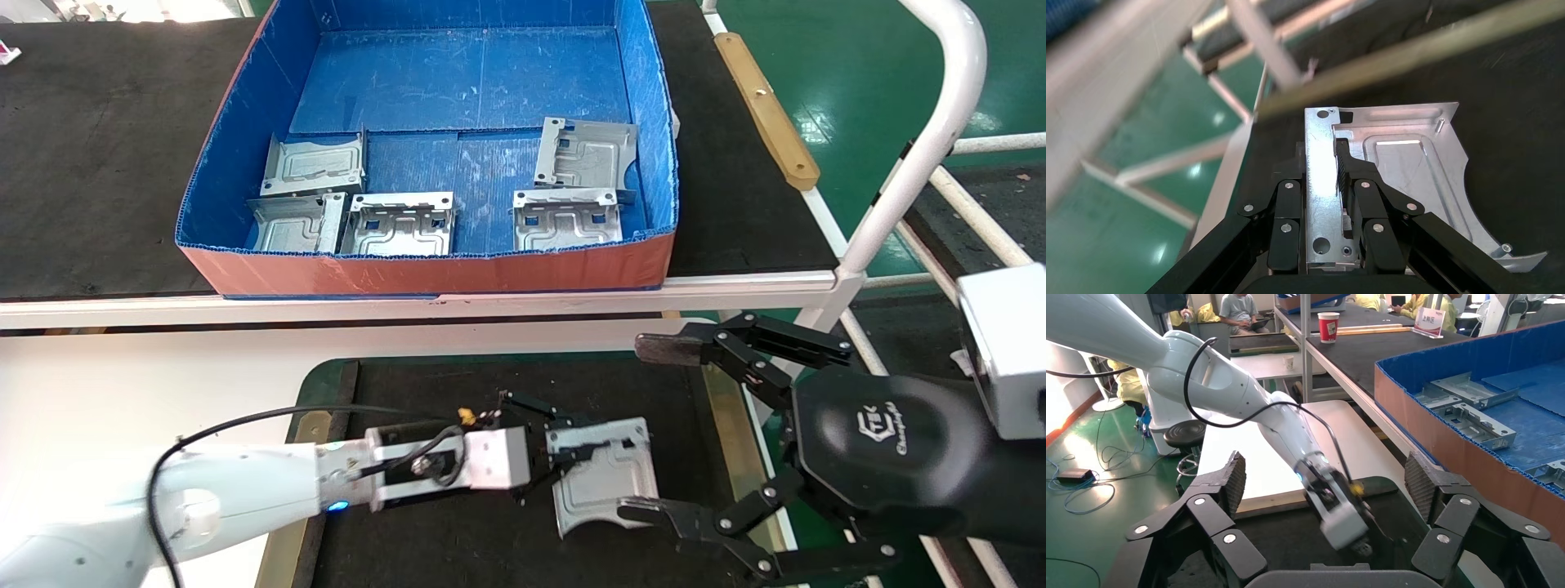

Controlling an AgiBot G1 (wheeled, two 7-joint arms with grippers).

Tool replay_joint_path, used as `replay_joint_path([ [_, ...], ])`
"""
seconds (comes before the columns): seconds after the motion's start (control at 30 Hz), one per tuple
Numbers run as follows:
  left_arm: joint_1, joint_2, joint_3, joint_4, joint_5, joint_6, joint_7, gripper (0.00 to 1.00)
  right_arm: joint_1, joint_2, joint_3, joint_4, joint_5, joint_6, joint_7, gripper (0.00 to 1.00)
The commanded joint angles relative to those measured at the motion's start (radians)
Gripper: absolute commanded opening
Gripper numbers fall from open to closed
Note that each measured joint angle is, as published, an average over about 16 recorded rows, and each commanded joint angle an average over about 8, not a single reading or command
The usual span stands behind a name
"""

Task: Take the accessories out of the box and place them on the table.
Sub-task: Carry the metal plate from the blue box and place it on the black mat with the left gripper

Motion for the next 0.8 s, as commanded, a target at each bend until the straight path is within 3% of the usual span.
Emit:
replay_joint_path([
  [0.03, -0.007, 0.025, 0.002, 0.033, 0.007, -0.059, 0.016, 0.0, 0.0, 0.0, 0.0, 0.0, 0.0, 0.0, 0.0, 1.0],
  [0.8, 0.057, 0.049, 0.093, -0.185, -0.037, -0.257, -0.074, 0.0, 0.0, 0.0, 0.0, 0.0, 0.0, 0.0, 0.0, 1.0],
])
